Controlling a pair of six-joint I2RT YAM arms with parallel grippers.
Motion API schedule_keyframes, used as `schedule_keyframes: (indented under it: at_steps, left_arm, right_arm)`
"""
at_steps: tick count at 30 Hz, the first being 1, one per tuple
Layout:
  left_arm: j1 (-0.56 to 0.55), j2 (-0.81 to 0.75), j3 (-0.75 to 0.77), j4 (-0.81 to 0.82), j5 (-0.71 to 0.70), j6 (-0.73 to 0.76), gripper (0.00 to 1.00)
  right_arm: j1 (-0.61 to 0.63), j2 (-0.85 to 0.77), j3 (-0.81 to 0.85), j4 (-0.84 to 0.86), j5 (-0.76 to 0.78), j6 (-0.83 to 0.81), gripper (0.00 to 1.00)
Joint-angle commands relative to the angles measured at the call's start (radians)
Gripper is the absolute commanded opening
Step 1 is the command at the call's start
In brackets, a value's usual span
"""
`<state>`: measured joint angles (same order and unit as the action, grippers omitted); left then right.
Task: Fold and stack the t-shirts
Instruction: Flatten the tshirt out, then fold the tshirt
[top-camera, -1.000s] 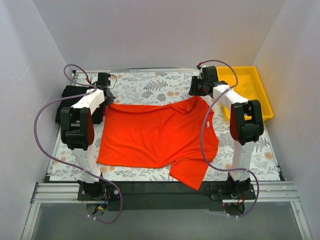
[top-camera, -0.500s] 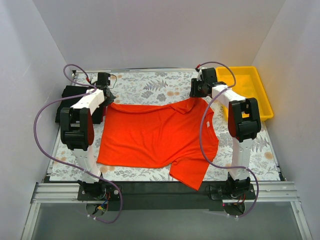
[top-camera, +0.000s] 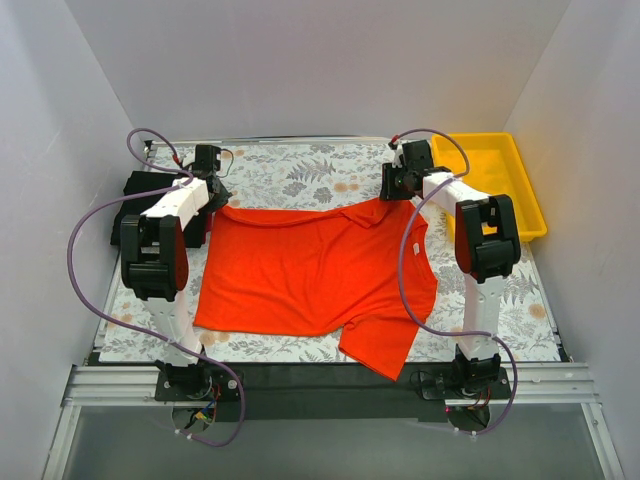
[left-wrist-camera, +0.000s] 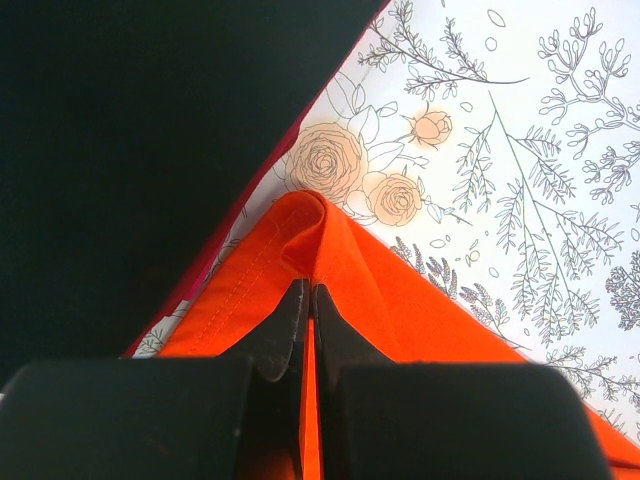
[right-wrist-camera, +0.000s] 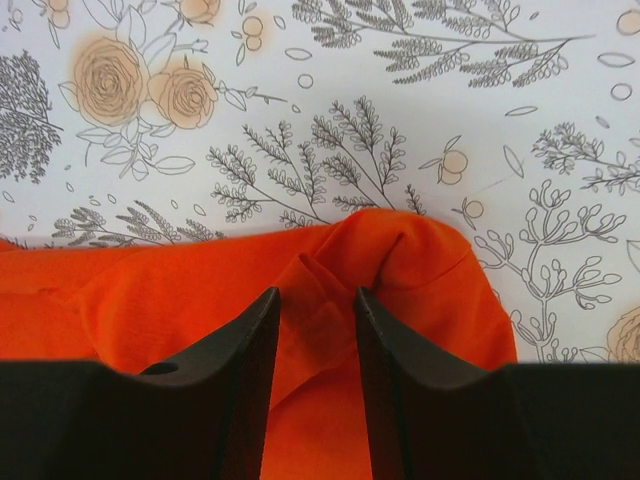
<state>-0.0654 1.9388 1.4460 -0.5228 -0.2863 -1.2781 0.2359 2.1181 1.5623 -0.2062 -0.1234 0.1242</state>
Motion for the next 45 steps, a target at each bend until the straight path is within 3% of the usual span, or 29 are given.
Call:
schedule_keyframes:
  at_steps: [1, 8, 12, 21, 36, 45]
  left_arm:
    - [0.003, -0.08, -0.012, 0.009, 0.001, 0.008, 0.0]
    - [0.003, -0.081, -0.013, 0.009, 0.003, 0.008, 0.0]
    - [0.003, -0.081, -0.009, 0.009, -0.002, 0.008, 0.0]
    - [0.048, -0.043, 0.097, -0.022, 0.029, -0.024, 0.0]
    - [0.134, 0.104, 0.251, -0.019, 0.142, -0.07, 0.0]
    - [0.144, 0.123, 0.246, -0.014, 0.177, -0.066, 0.0]
  right_arm:
    - [-0.003, -0.003, -0.018, 0.007, -0.013, -0.018, 0.36]
    - [-0.003, -0.026, -0.028, 0.005, -0.019, -0.026, 0.18]
    - [-0.004, -0.053, -0.021, 0.004, -0.019, -0.031, 0.01]
    - [-0.018, -0.099, 0.117, -0.007, -0.007, 0.003, 0.01]
    - [-0.093, 0.04, 0.401, -0.027, -0.12, 0.167, 0.01]
    - [-0.093, 0.04, 0.383, -0.028, -0.122, 0.221, 0.01]
